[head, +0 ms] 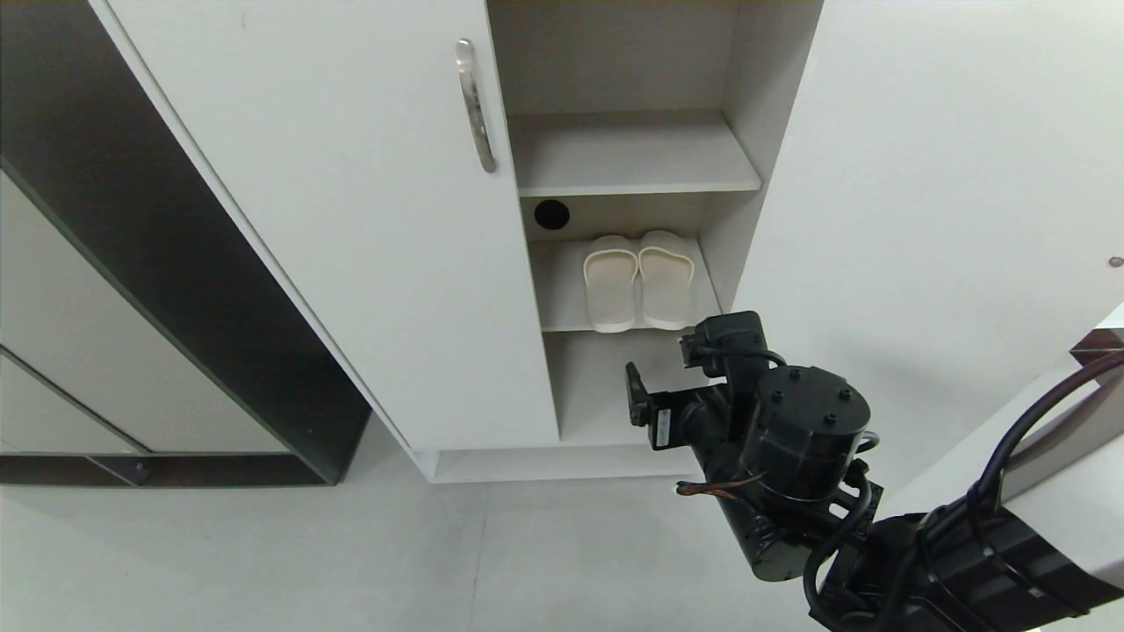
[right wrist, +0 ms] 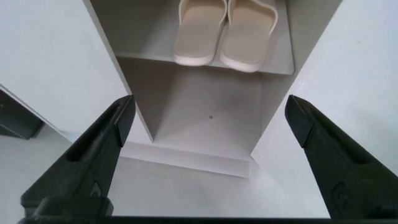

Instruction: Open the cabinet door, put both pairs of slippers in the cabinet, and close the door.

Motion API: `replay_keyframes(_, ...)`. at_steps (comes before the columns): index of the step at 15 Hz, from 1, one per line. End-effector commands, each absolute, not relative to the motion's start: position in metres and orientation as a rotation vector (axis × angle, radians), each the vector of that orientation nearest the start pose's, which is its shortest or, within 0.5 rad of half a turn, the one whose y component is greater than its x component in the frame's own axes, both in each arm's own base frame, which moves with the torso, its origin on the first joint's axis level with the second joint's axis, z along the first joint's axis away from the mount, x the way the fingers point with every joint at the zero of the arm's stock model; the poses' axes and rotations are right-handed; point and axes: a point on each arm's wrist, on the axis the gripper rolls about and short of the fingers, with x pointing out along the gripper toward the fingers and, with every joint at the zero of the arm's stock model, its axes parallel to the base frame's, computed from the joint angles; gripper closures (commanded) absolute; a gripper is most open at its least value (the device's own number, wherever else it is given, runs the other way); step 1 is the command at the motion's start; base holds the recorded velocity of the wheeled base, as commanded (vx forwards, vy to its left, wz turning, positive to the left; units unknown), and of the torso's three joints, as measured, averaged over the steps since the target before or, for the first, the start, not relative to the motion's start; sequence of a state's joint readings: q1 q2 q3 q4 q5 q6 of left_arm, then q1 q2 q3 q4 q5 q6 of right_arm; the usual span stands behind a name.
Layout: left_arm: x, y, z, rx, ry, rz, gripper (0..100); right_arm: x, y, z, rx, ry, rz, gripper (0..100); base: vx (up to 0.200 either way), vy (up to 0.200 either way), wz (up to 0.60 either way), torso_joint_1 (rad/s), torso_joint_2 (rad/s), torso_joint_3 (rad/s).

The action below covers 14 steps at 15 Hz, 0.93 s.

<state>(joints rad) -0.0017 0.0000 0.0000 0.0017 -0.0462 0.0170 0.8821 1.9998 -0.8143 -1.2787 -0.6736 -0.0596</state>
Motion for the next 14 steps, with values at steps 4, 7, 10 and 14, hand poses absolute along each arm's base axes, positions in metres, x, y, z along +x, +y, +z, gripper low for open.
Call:
replay_keyframes(4, -0.0227, -0.001, 0.0754, 0.017, 0.003, -0.048, 100, 0.2387, 0.2678, 0.1466, 0.007, -0.072, 0.205, 0, 0.0, 0.0, 0.0, 0.001, 0.0, 0.207)
replay_keyframes(7, -0.0227, -0.001, 0.0754, 0.017, 0.003, -0.048, 100, 0.2387, 0.2678, 0.1469, 0.009, -0.074, 0.205, 0, 0.0, 0.0, 0.0, 0.004, 0.0, 0.206)
replay_keyframes(10, -0.0227, -0.001, 0.0754, 0.017, 0.003, -0.048, 100, 0.2391, 0.2675, 0.1469, 0.009, -0.074, 0.203, 0, 0.0, 0.0, 0.0, 0.002, 0.0, 0.201)
replay_keyframes(14, -0.0227, -0.001, 0.0754, 0.017, 0.003, -0.048, 100, 0.2384, 0.2674, 0.1437, -0.002, -0.064, 0.205, 0, 0.0, 0.0, 0.0, 0.001, 0.0, 0.032)
